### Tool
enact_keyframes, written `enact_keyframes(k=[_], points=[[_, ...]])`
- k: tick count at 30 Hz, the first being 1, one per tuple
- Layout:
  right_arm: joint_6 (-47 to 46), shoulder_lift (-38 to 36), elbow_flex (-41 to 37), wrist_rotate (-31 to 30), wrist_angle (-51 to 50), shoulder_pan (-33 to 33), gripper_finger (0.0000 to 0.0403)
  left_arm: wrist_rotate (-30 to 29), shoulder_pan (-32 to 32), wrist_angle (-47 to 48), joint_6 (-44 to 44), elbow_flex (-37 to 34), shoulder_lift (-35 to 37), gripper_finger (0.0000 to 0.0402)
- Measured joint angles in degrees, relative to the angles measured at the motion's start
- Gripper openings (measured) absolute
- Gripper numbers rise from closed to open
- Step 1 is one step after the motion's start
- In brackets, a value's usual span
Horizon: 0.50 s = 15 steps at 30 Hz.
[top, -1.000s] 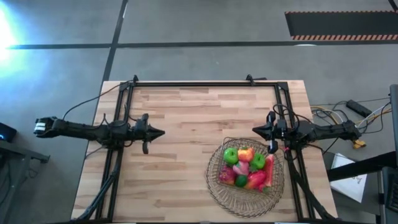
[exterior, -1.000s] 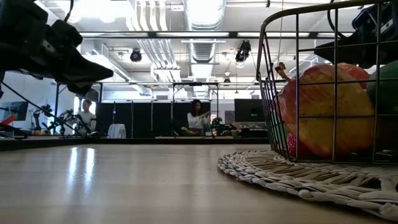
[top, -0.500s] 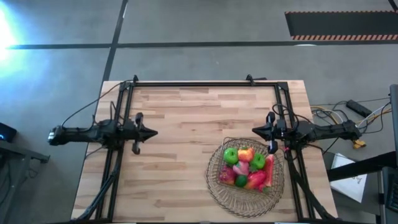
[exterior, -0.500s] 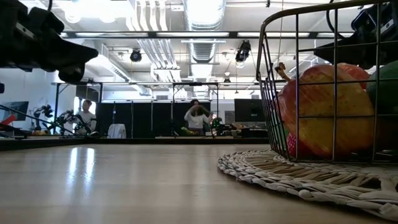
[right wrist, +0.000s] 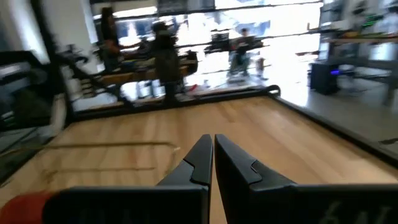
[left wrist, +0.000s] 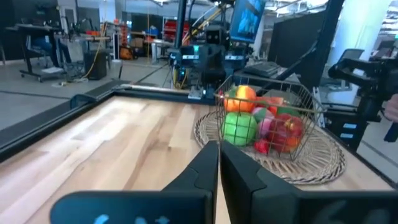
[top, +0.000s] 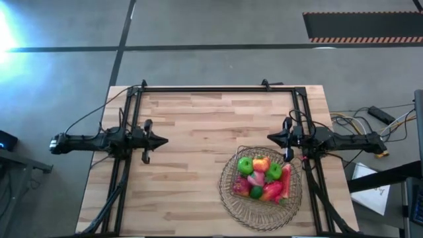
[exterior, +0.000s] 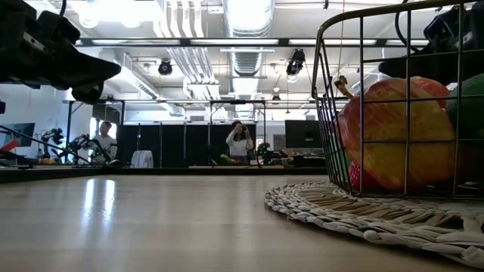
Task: Build produce basket
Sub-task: Return to Home Position
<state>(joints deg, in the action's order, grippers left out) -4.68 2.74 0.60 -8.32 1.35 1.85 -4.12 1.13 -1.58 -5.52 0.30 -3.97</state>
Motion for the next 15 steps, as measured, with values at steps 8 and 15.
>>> enact_keyframes(k=[8, 15], points=[[0.96, 0.00, 0.00, 8.05, -0.82, -0.77, 0.0009, -0.59, 0.00, -2.93, -0.02, -0.02, -1.80, 0.0000], [3.34, 0.04, 0.00, 10.13, -0.77, -0.75, 0.0009, -0.40, 0.00, -3.30, -0.02, -0.04, -3.01, 0.0000]])
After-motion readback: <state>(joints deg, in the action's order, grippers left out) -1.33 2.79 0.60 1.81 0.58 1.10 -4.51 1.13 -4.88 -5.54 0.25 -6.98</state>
